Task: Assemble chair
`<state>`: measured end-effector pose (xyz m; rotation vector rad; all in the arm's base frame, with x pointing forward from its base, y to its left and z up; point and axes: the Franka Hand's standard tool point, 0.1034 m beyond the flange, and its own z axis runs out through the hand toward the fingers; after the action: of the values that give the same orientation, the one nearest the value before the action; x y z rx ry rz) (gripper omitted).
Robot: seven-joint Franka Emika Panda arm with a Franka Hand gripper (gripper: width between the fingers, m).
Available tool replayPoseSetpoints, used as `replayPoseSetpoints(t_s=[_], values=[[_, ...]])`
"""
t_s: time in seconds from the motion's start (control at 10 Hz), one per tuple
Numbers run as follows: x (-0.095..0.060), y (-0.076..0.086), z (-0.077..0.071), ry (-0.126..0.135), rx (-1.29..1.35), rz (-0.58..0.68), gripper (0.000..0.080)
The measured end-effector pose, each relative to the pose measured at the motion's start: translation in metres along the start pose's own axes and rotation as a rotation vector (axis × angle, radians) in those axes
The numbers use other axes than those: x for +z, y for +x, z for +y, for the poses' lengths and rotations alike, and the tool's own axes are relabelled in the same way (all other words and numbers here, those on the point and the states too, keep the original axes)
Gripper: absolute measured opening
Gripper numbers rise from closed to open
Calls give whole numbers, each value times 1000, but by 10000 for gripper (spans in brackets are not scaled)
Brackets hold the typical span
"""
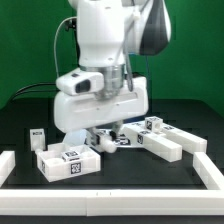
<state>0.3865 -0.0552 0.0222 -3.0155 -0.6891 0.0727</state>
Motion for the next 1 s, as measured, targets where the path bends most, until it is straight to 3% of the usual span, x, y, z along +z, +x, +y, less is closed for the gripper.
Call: replayPoseSetpoints(t_s=[0.2, 0.4, 0.7, 1.0], values=[[6, -25, 20, 8, -6, -16, 282], [7, -34, 42, 4, 6, -11, 283], [5, -15, 58, 3, 20, -4, 284], [6, -14, 57, 6, 25, -6, 284]])
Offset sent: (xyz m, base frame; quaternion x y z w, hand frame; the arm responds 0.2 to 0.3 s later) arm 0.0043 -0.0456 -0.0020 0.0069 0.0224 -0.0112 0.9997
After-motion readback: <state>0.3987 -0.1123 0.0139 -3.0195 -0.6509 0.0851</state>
